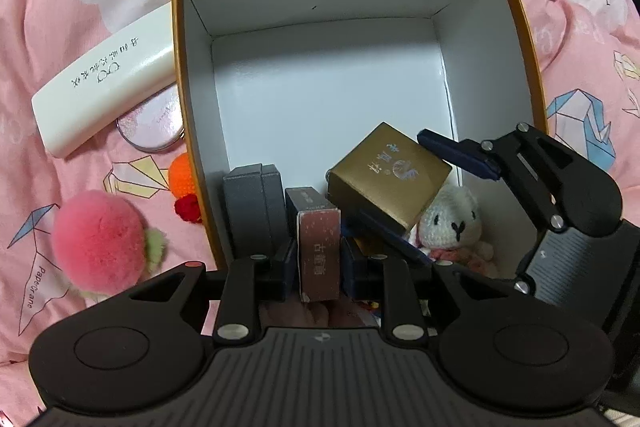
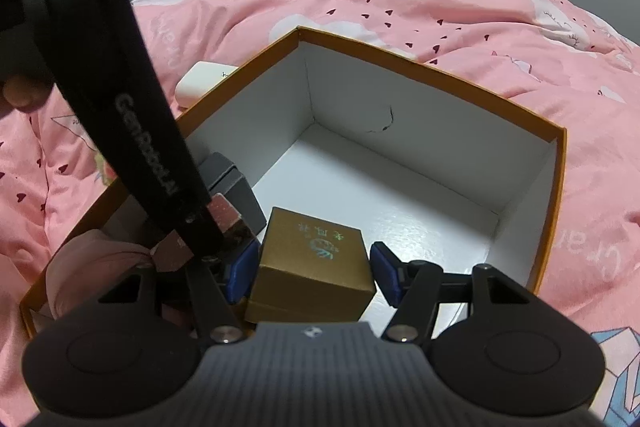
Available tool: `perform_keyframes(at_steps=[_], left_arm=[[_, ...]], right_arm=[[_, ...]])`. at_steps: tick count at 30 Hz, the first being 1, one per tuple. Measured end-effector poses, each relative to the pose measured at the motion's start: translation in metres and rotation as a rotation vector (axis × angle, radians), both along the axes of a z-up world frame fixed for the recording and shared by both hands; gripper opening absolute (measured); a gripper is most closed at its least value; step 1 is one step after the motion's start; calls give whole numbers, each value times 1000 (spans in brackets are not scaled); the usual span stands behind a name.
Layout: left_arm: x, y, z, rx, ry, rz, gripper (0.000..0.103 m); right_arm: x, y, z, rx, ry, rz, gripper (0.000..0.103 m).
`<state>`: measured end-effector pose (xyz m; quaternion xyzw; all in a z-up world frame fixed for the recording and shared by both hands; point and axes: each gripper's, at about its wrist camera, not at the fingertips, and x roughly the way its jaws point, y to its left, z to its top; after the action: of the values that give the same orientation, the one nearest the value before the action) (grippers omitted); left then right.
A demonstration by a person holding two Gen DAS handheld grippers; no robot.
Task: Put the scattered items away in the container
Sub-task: 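Lower the red box into the box and open the left gripper, then lower the gold box into the box and open the right gripper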
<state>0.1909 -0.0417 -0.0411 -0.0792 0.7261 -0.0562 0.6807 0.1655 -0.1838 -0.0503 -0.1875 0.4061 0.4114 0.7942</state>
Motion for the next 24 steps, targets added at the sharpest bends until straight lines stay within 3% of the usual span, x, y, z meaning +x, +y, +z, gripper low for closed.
perform_keyframes(at_steps=[5,13,18,24], left_arm=[[-12,11,22,-77,-55,-11,28],[-46,40,66,-162,-255,-2,28],[-64,72,69,-121,-347,63,29],[-81,96,48,21,-398,111,29]], right_arm=[[0,3,2,-1,15,14,64],[1,6,5,-4,50,13,64],[5,10,13,-31,2,-9,64],[30,20,15,-1,38,-105,64]])
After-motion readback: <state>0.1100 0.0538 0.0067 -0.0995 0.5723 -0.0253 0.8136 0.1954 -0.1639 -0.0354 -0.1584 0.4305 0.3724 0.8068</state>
